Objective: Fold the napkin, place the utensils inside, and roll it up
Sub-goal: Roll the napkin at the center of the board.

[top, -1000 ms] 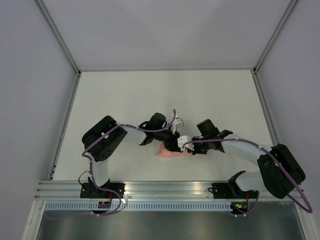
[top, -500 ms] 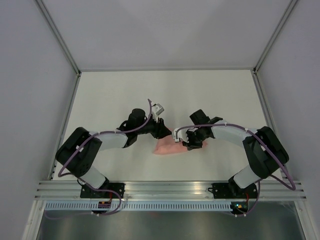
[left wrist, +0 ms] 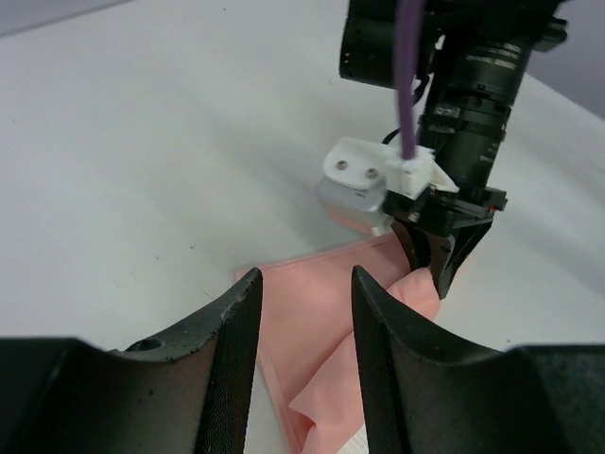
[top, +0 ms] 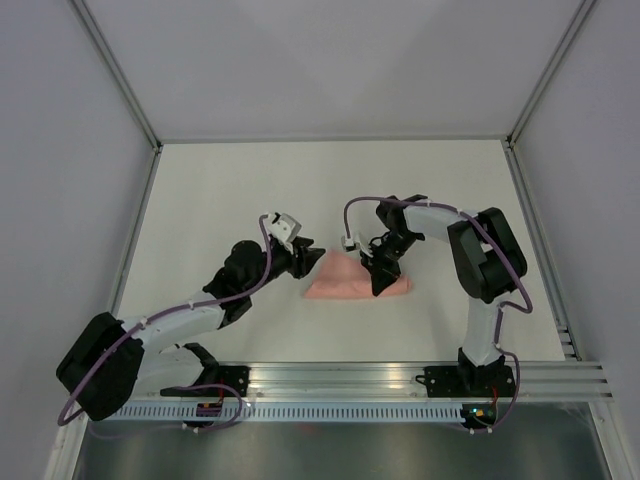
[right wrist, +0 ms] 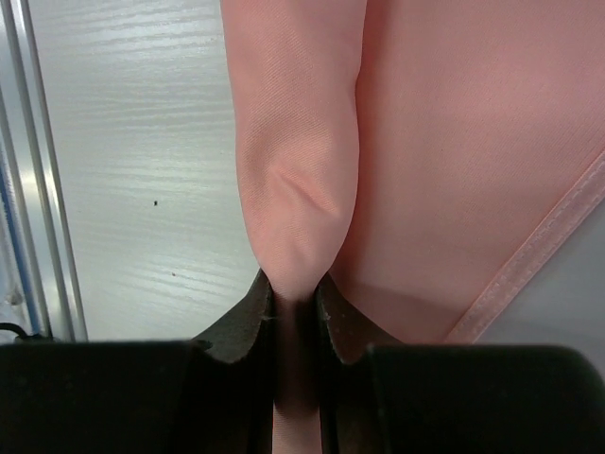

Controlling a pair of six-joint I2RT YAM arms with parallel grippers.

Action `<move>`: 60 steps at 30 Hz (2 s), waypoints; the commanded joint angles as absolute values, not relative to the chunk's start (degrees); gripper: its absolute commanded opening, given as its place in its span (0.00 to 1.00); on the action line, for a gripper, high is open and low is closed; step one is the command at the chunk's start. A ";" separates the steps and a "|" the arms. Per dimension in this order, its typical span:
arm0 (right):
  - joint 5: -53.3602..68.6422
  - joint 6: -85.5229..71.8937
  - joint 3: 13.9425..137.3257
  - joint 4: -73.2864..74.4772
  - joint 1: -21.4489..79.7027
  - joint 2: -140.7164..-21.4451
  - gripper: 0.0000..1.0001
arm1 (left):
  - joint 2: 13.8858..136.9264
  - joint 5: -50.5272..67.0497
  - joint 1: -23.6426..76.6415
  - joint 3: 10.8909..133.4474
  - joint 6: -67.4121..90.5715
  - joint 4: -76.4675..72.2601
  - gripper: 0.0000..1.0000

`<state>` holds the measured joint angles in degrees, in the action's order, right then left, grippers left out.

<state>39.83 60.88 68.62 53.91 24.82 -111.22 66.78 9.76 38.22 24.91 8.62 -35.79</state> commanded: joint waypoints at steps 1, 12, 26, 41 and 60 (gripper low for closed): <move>32.17 63.63 69.06 58.00 24.35 -120.93 0.01 | 64.95 4.05 42.43 24.96 -2.43 -34.03 0.48; 32.96 61.61 75.14 60.91 23.12 -127.79 0.01 | 78.82 -3.95 58.87 28.64 -21.26 -30.32 0.54; 33.40 60.21 78.66 62.84 22.06 -130.78 0.00 | 92.98 -0.97 65.12 35.24 -31.19 -31.99 0.66; 34.54 58.89 79.28 62.05 20.92 -130.70 0.02 | 100.80 2.19 65.74 39.46 -30.85 -24.62 0.30; 43.77 47.03 73.22 49.84 11.26 -104.44 0.52 | 103.80 18.18 61.00 42.97 -18.64 -16.36 0.02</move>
<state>42.78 50.41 74.39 58.70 13.39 -111.42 100.64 10.55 61.34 42.76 -24.58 -25.26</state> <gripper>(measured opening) 0.519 0.050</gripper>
